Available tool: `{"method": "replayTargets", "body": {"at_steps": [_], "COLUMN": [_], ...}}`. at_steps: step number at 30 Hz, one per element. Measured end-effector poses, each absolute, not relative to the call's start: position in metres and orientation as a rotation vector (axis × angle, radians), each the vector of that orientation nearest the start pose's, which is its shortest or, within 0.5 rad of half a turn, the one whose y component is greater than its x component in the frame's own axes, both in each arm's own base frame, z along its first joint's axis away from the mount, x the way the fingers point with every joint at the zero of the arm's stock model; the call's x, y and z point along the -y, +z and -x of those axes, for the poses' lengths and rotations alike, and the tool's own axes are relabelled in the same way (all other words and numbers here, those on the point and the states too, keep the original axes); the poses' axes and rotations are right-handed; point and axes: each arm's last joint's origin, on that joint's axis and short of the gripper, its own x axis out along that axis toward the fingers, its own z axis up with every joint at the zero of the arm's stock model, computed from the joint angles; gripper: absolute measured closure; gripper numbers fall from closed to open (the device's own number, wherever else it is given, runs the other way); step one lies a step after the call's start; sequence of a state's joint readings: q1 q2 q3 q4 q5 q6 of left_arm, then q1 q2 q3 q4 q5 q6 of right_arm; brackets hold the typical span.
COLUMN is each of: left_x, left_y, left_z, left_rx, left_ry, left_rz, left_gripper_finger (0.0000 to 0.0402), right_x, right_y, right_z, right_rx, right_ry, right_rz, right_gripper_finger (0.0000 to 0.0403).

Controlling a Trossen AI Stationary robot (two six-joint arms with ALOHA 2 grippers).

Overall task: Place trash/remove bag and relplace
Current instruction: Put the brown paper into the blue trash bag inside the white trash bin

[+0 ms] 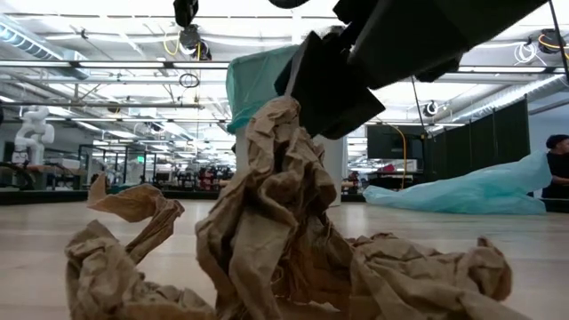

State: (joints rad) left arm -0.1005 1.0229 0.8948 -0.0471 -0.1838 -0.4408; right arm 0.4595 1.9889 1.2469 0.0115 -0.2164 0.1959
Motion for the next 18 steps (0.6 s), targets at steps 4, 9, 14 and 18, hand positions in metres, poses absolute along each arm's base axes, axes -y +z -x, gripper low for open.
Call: {"method": "replayTargets", "body": {"at_steps": [4, 9, 14, 18], "left_x": [0.0188, 0.0204, 0.0214, 0.0214], "left_y": [0.3394, 0.3361, 0.3323, 0.3317], "left_z": [-0.2281, -0.2307, -0.2346, -0.2352], "left_rx": [-0.155, -0.175, -0.193, -0.194], "left_ry": [0.124, 0.125, 0.127, 0.129], "left_rz": [0.412, 0.408, 0.413, 0.424], "left_gripper_finger": [0.0270, 0.0270, 0.0270, 0.0270], "right_x": [-0.1930, -0.1901, -0.1897, -0.1921], "right_y": [0.1621, 0.1623, 0.1622, 0.1530], "right_z": [-0.3761, -0.3777, -0.3780, -0.3816], "right_rx": [-0.754, -0.750, -0.747, -0.737], "right_ry": [0.576, 0.569, 0.570, 0.577], "right_rz": [-0.092, -0.092, -0.085, -0.095], "right_gripper_finger": [0.0188, 0.0199, 0.0209, 0.0210]}}
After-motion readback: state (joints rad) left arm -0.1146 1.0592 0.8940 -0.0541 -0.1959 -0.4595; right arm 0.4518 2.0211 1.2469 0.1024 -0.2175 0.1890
